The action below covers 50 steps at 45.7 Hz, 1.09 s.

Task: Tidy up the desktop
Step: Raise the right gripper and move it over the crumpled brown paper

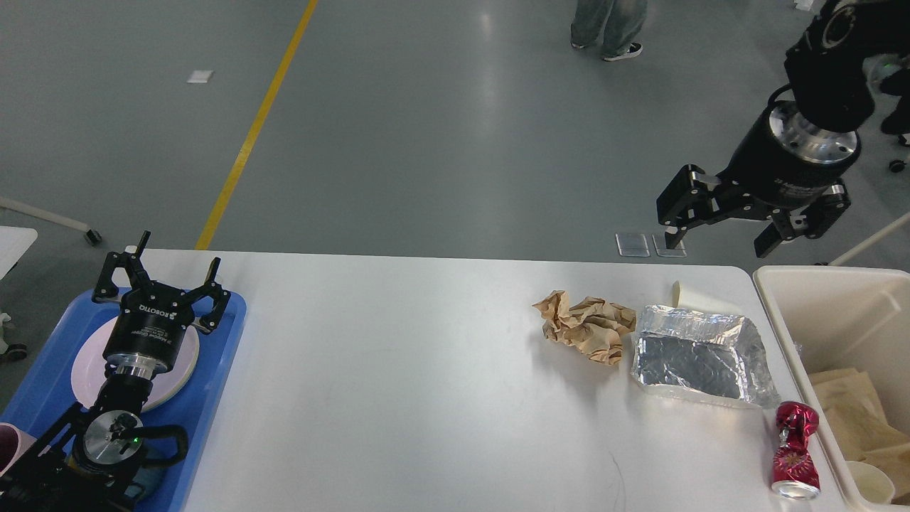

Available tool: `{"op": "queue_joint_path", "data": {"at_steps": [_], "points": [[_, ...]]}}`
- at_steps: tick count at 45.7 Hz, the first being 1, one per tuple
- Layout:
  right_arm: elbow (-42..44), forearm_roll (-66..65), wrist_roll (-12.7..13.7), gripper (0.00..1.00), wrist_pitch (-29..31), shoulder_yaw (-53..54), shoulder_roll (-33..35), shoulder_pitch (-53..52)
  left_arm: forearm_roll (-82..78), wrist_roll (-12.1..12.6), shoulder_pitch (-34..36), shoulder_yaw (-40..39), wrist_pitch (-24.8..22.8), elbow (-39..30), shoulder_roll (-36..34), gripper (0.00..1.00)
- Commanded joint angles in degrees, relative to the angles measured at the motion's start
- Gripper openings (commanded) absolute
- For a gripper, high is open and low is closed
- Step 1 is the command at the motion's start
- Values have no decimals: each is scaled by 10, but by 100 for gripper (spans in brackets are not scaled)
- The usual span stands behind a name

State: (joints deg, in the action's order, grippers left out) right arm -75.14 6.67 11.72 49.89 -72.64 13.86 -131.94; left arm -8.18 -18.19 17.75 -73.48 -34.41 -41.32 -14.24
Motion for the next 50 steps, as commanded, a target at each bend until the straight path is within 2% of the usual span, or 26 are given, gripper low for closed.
{"op": "queue_joint_path", "data": {"at_steps": [1, 5, 27, 33, 42, 50], "points": [[-23, 66, 16, 100, -1, -8, -55, -37, 0, 0, 0, 0, 0, 0, 0, 96], [-37, 77, 24, 100, -1, -8, -59, -54, 0, 0, 0, 0, 0, 0, 0, 96], [-70, 76, 23, 100, -37, -9, -24, -58, 0, 0, 0, 0, 0, -1, 0, 96], [-64, 77, 23, 100, -103, 4, -20, -24, 0, 0, 0, 0, 0, 0, 0, 96], [-24, 79, 24, 100, -283, 70, -23, 135, 0, 0, 0, 0, 0, 0, 0, 96], [111, 91, 25, 100, -300, 117, -37, 278, 0, 0, 0, 0, 0, 0, 0, 96]]}}
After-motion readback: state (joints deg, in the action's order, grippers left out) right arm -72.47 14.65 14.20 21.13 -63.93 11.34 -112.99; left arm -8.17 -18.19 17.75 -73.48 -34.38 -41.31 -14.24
